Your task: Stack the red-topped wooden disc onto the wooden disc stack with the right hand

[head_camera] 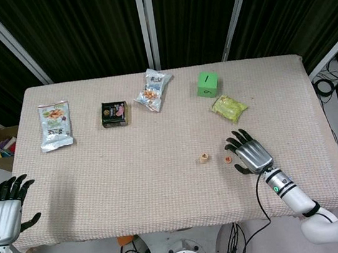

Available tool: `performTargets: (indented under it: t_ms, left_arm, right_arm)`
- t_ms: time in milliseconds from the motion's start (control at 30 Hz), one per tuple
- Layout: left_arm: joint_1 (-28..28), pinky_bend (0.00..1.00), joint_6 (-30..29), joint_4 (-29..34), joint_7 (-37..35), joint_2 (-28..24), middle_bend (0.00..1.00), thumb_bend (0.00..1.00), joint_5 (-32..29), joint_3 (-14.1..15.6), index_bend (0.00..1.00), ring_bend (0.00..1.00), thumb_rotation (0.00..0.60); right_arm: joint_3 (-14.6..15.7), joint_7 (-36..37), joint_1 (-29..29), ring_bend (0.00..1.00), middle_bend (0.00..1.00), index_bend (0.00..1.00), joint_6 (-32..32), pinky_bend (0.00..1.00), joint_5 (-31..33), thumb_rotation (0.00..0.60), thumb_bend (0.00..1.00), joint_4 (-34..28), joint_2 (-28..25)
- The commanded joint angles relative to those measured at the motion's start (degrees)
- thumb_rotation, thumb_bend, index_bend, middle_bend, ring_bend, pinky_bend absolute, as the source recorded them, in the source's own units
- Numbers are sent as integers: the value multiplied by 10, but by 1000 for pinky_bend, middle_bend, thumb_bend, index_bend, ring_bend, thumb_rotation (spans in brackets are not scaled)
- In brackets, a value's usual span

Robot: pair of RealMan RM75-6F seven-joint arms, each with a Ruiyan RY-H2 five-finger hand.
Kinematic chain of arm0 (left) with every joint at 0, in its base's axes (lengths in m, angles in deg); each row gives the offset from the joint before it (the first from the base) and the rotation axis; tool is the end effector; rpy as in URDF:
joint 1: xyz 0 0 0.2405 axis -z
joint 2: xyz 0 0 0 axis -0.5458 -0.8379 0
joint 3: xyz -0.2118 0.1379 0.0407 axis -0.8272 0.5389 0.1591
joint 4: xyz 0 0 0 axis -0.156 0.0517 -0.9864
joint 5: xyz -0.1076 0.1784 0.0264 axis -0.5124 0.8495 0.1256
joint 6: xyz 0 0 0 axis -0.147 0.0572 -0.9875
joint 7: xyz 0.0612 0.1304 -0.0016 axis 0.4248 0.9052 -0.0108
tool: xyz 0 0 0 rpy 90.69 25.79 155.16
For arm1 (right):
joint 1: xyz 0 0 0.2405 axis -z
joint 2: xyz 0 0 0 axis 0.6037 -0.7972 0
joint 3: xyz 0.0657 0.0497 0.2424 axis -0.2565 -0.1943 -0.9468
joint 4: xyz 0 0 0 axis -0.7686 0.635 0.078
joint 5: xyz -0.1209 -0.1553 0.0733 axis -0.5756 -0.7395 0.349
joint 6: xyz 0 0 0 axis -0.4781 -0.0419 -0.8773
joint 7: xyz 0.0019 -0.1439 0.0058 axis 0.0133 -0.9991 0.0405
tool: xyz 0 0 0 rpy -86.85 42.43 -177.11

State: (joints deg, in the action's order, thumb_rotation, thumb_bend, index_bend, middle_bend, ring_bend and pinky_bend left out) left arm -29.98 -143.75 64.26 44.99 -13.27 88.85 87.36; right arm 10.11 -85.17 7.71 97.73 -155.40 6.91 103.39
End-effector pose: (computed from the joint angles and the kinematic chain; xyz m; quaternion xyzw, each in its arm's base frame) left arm -0.3155 0.1620 0.1397 -0.6314 -0.3417 -0.3363 0.6095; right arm -0.2329 -0.2887 -0.0037 0.7794 -0.3458 0.3110 0.4198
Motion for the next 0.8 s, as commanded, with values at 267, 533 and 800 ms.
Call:
performTargets:
  t_ms: [267, 533, 800]
  left_arm:
    - [-1, 158, 0, 2, 3, -1, 136, 0, -1, 1, 228, 100, 600]
    - [-4, 158, -2, 3, 4, -4, 136, 0, -2, 1, 229, 100, 600]
    - [-9, 157, -6, -3, -3, -2, 136, 0, -5, 2, 228, 100, 600]
  right_arm:
    - [4, 12, -10, 0, 205, 341, -6, 72, -1, 600, 325, 16, 14]
    - [4, 26, -22, 0, 221, 384, -14, 72, 0, 600, 344, 38, 30]
    - [4, 28, -28, 0, 267, 488, -10, 72, -3, 600, 384, 49, 39]
